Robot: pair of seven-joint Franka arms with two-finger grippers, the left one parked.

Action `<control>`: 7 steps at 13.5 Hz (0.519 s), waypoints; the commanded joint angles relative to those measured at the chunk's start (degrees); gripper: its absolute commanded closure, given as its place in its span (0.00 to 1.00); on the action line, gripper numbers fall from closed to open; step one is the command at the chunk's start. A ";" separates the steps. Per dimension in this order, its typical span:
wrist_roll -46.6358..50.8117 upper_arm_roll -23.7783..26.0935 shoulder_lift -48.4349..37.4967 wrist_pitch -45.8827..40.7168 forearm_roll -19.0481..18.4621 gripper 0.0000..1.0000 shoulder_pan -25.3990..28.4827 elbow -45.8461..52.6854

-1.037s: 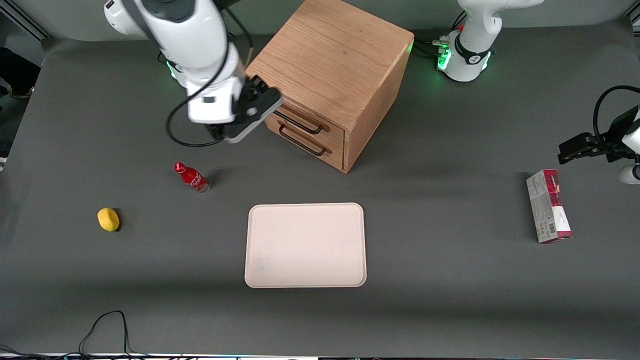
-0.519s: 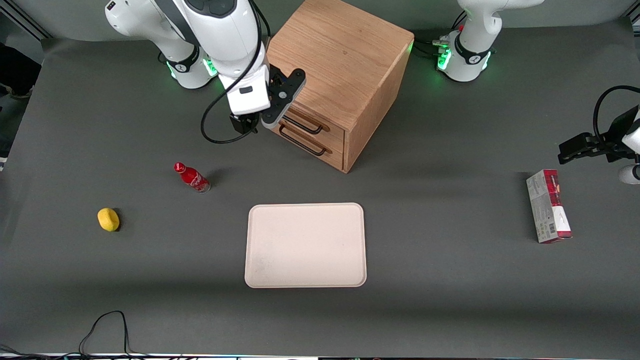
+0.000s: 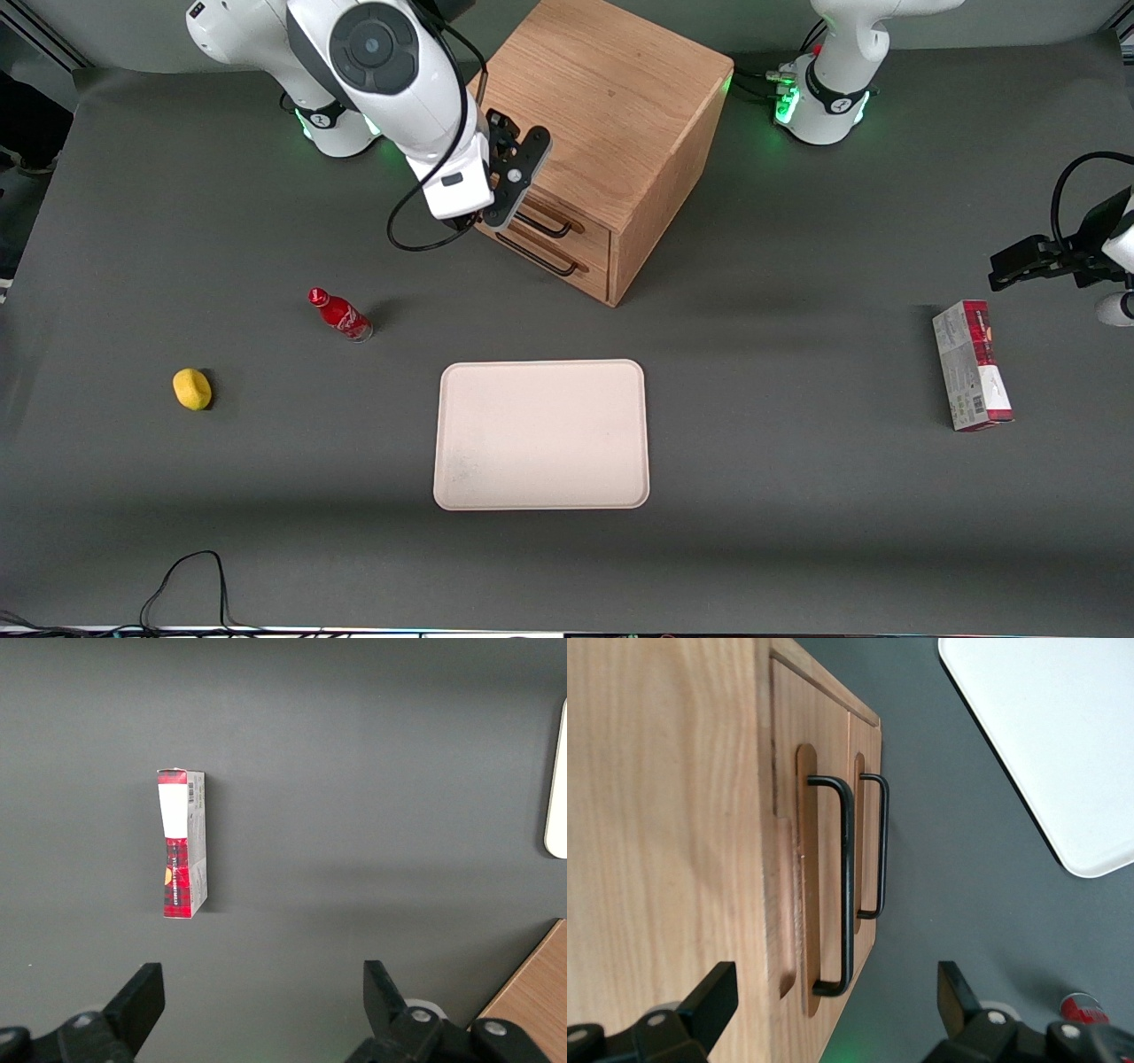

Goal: Open upper drawer
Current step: 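Move the right gripper to the upper drawer's black handle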

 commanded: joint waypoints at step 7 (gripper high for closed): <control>-2.05 -0.79 -1.60 14.70 1.65 0.00 2.41 -14.04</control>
